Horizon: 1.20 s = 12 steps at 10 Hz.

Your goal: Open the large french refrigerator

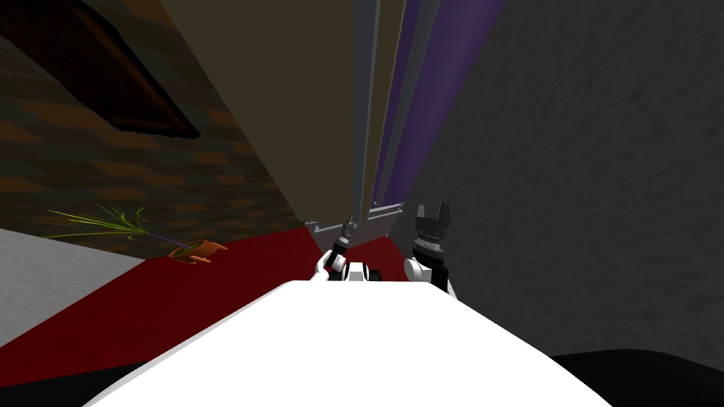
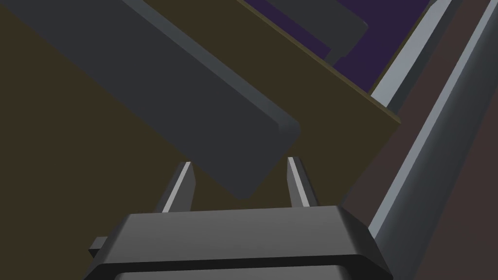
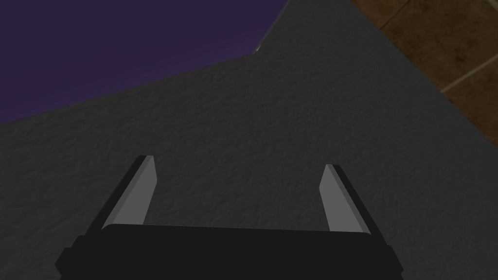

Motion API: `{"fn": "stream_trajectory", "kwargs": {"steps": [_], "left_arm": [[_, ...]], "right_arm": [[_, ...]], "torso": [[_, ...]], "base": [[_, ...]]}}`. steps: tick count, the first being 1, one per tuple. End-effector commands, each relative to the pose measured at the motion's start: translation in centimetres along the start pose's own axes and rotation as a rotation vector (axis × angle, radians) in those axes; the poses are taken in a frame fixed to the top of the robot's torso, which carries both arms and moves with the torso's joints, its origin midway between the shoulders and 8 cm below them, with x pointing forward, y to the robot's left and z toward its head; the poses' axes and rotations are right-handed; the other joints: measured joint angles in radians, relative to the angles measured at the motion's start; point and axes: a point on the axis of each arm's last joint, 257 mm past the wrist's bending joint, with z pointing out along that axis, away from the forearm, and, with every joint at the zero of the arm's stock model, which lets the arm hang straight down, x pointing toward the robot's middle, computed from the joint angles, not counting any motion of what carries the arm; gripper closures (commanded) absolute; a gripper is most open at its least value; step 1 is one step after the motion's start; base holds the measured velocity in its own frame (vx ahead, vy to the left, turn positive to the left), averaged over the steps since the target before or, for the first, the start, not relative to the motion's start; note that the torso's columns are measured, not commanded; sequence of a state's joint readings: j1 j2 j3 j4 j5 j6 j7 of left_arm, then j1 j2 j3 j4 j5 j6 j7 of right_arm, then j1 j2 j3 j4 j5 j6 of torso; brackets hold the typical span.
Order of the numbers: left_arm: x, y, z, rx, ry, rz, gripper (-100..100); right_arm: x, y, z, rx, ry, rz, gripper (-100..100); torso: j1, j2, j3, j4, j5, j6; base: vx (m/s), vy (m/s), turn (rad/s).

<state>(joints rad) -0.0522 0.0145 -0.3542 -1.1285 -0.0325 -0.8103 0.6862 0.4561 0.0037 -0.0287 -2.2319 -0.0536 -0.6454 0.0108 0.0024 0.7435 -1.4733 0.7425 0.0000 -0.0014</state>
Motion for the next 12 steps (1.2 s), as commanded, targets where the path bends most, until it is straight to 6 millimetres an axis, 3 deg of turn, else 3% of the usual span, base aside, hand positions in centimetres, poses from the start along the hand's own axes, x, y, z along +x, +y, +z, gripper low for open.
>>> {"fn": "stream_trajectory", "kwargs": {"steps": [1,2,4,5,7,8,12], "left_arm": [[1.2,0.3,1.8,-0.008,0.043,-0.007,100],[2.5,2.6,2.5,-0.058,0.074,-0.028,100],[3.1,2.1,3.4,-0.049,0.093,-0.023,100],[4.4,4.3,3.8,-0.1,0.12,-0.043,100],[5.0,3.8,4.8,-0.092,0.143,-0.035,100],[4.0,4.5,4.1,-0.112,0.117,-0.035,100],[8.0,5.5,3.5,-0.172,0.254,-0.091,100]], "right_arm": [[0.0,0.0,0.0,0.0,0.0,0.0,0],[0.0,0.0,0.0,0.0,0.0,0.0,0],[0.0,0.0,0.0,0.0,0.0,0.0,0],[0.0,0.0,0.0,0.0,0.0,0.0,0],[0.0,0.0,0.0,0.0,0.0,0.0,0],[0.0,0.0,0.0,0.0,0.0,0.0,0],[0.0,0.0,0.0,0.0,0.0,0.0,0]], "torso": [[-0.001,0.0,0.0,0.0,0.0,0.0],[-0.004,-0.002,-0.001,0.001,-0.001,0.0],[-0.003,0.002,0.001,0.002,0.0,0.002],[-0.004,0.0,0.0,0.003,-0.001,0.002],[-0.002,0.003,0.001,0.004,0.0,0.002],[-0.005,0.002,0.001,0.004,0.0,0.002],[0.005,0.006,0.004,0.002,0.002,0.0]], "base": [[-0.055,0.032,-0.017],[-0.087,0.068,0.182],[-0.073,0.075,0.029],[-0.072,0.091,0.171],[-0.07,0.068,0.037],[-0.014,0.016,-0.01],[-0.094,0.215,-0.109]]}}
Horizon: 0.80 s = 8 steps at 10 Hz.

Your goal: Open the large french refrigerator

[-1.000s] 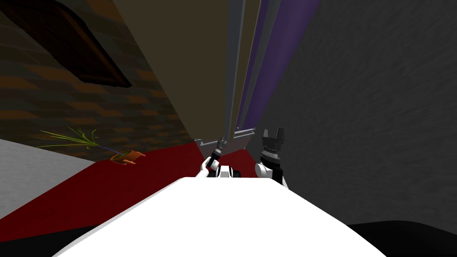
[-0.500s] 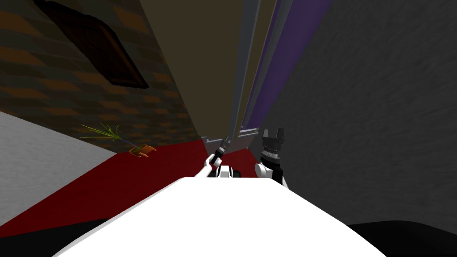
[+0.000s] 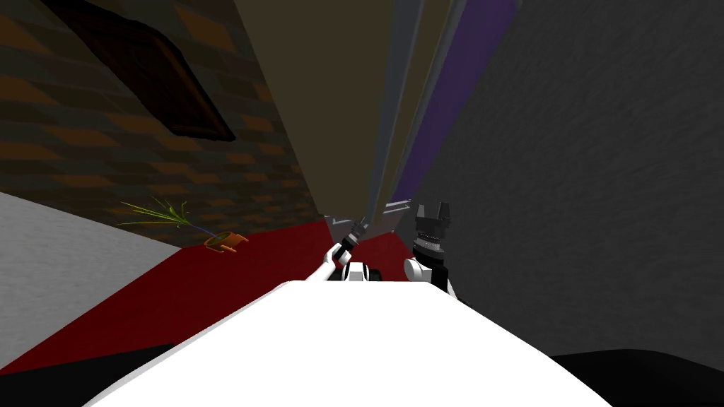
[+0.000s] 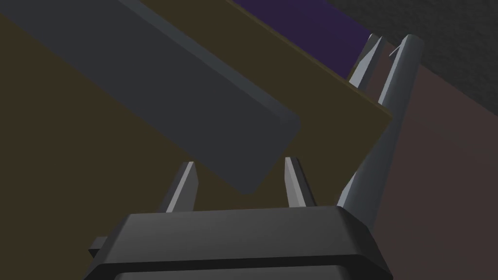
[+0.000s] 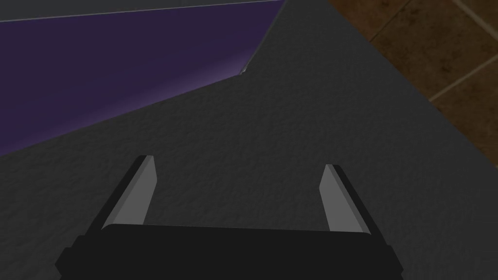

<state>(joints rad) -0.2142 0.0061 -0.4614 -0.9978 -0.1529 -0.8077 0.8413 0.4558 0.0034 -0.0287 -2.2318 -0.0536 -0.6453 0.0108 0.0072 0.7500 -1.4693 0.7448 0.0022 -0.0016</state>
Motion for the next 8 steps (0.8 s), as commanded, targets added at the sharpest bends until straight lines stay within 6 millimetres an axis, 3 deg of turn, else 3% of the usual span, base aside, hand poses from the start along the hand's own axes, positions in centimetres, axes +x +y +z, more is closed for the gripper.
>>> {"fn": "stream_trajectory", "kwargs": {"steps": [1,5,6,7,8], "left_arm": [[2.4,0.4,0.6,-0.024,0.084,-0.031,100],[5.7,1.6,0.3,-0.083,0.192,-0.078,100],[4.2,2.2,-0.6,-0.099,0.144,-0.064,100],[5.9,2.7,-1.4,-0.134,0.21,-0.092,100],[5.9,2.7,-1.4,-0.134,0.21,-0.092,100]], "right_arm": [[0.0,0.0,0.0,0.0,0.0,0.0,0],[0.0,0.0,0.0,0.0,0.0,0.0,0],[0.0,0.0,0.0,0.0,0.0,0.0,0],[0.0,0.0,0.0,0.0,0.0,0.0,0],[0.0,0.0,0.0,0.0,0.0,0.0,0]], "torso": [[-0.004,-0.002,-0.001,0.002,-0.001,-0.001],[-0.006,-0.001,-0.001,0.004,0.0,0.002],[-0.006,0.002,0.0,0.006,0.0,0.003],[-0.011,-0.004,-0.003,0.003,-0.001,0.002],[-0.007,-0.005,-0.004,0.001,-0.001,0.003]], "base": [[-0.112,0.182,-0.058],[-0.092,0.187,-0.075],[-0.04,0.089,-0.028],[-0.02,0.133,-0.013],[-0.011,0.18,-0.041]]}}
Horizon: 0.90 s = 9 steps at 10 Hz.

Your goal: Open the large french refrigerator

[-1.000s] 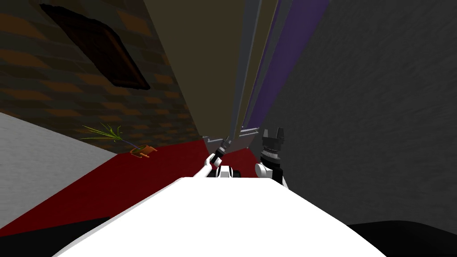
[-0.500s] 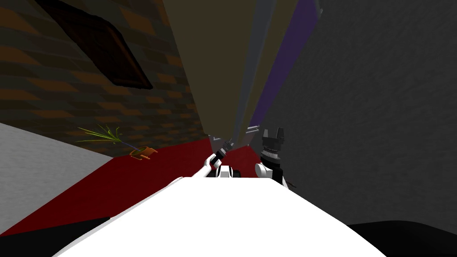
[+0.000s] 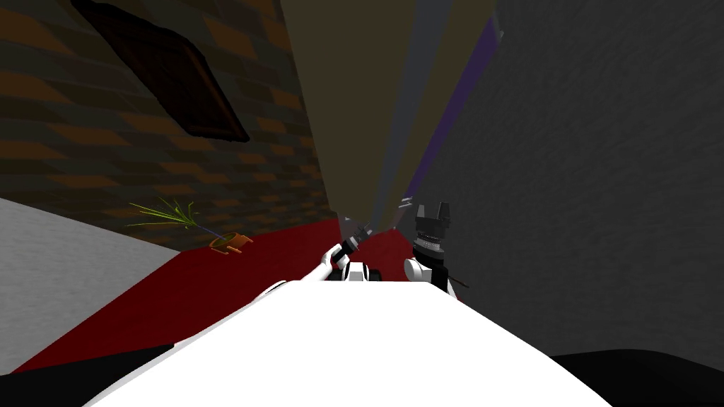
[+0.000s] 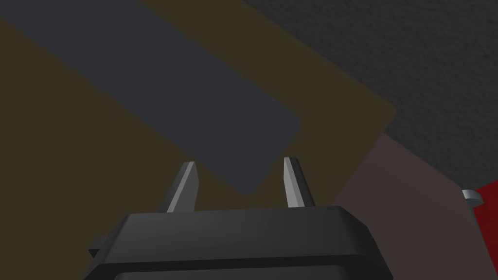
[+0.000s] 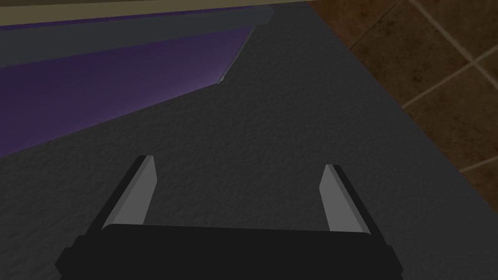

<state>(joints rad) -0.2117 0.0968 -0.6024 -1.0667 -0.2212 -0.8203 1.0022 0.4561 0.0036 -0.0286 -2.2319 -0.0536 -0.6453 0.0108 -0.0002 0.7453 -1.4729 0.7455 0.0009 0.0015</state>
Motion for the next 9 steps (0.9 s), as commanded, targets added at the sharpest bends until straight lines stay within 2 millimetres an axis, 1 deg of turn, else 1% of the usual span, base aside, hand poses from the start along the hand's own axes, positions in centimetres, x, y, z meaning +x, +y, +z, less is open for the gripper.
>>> {"fn": "stream_trajectory", "kwargs": {"steps": [1,2,3,4,5,7,8,9], "left_arm": [[2.3,0.1,0.1,-0.016,0.086,-0.026,100],[3.3,0.3,0.0,-0.03,0.12,-0.039,100],[3.3,0.3,0.0,-0.03,0.12,-0.039,100],[4.2,0.6,-0.3,-0.046,0.155,-0.052,100],[4.2,0.6,-0.3,-0.046,0.155,-0.052,100],[6.2,1.1,-0.9,-0.079,0.222,-0.08,100],[6.2,1.1,-0.9,-0.079,0.222,-0.08,100],[7.1,1.4,-1.2,-0.098,0.255,-0.095,100]], "right_arm": [[0.0,0.0,0.0,0.0,0.0,0.0,0],[0.0,0.0,0.0,0.0,0.0,0.0,0],[0.0,0.0,0.0,0.0,0.0,0.0,0],[0.0,0.0,0.0,0.0,0.0,0.0,0],[0.0,0.0,0.0,0.0,0.0,0.0,0],[0.0,0.0,0.0,0.0,0.0,0.0,0],[0.0,0.0,0.0,0.0,0.0,0.0,0],[0.0,0.0,0.0,0.0,0.0,0.0,0]], "torso": [[0.003,-0.002,-0.001,-0.001,0.001,-0.001],[0.003,-0.001,-0.001,-0.001,0.001,-0.003],[0.004,-0.001,-0.001,0.0,0.001,-0.003],[0.002,-0.002,-0.001,0.001,0.001,-0.003],[0.002,-0.002,-0.002,0.002,0.001,-0.002],[0.004,0.002,0.0,0.002,0.002,-0.002],[0.007,0.006,0.002,0.003,0.003,-0.001],[0.005,0.006,0.003,0.004,0.003,-0.002]], "base": [[-0.028,0.156,-0.044],[-0.028,0.153,-0.028],[-0.018,0.11,-0.005],[-0.003,0.105,-0.005],[-0.008,0.078,-0.019],[-0.023,0.113,-0.012],[-0.013,0.109,-0.024],[0.0,0.115,-0.014]]}}
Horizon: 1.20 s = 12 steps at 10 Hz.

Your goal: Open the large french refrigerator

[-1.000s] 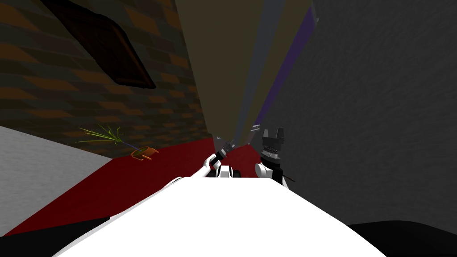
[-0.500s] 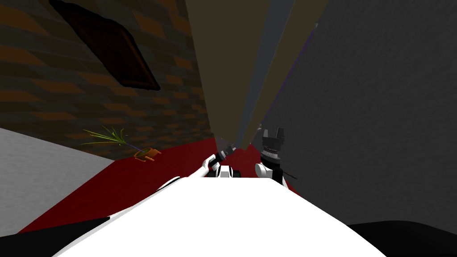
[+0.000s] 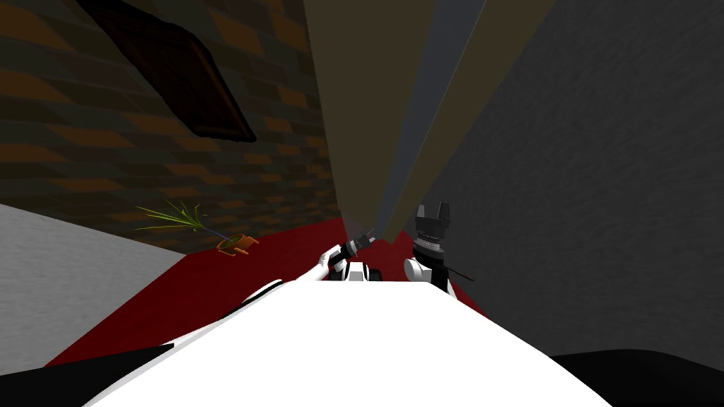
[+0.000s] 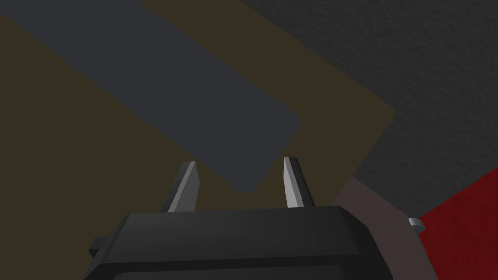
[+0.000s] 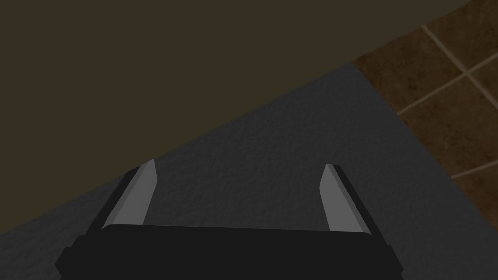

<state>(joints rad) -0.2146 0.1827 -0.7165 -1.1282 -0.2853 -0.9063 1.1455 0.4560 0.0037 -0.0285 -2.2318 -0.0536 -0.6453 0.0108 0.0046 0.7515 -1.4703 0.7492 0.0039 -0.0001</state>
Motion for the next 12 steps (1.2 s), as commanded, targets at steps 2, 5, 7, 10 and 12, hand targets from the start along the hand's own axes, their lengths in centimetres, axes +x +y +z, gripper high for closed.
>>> {"fn": "stream_trajectory", "kwargs": {"steps": [2,5,7,10,12], "left_arm": [[0.1,-1.1,1.5,-0.02,0.023,-0.01,-100],[0.0,-2.0,2.6,-0.024,0.026,-0.011,-100],[-0.1,-3.0,3.7,-0.027,0.028,-0.012,-100],[-0.1,-3.5,4.2,-0.028,0.029,-0.012,-100],[-0.1,-4.0,4.7,-0.029,0.031,-0.013,-100]], "right_arm": [[-0.1,-0.1,-0.1,0.004,-0.001,-0.002,0],[-0.1,-0.1,-0.1,0.004,-0.001,-0.002,0],[-0.1,-0.1,-0.1,0.004,-0.001,-0.002,0],[-0.1,-0.1,-0.1,0.004,-0.001,-0.002,0],[-0.1,-0.1,-0.1,0.004,-0.001,-0.002,0]], "torso": [[-0.003,-0.005,-0.003,-0.004,-0.001,-0.001],[-0.006,-0.011,-0.006,-0.006,-0.002,0.001],[-0.002,-0.006,-0.003,-0.003,0.0,0.001],[0.002,0.0,-0.001,0.002,0.002,-0.001],[0.004,0.0,-0.001,0.004,0.003,-0.001]], "base": [[-0.043,0.032,0.027],[-0.055,-0.004,0.019],[-0.025,0.0,0.013],[-0.025,0.0,0.005],[-0.017,0.008,0.011]]}}
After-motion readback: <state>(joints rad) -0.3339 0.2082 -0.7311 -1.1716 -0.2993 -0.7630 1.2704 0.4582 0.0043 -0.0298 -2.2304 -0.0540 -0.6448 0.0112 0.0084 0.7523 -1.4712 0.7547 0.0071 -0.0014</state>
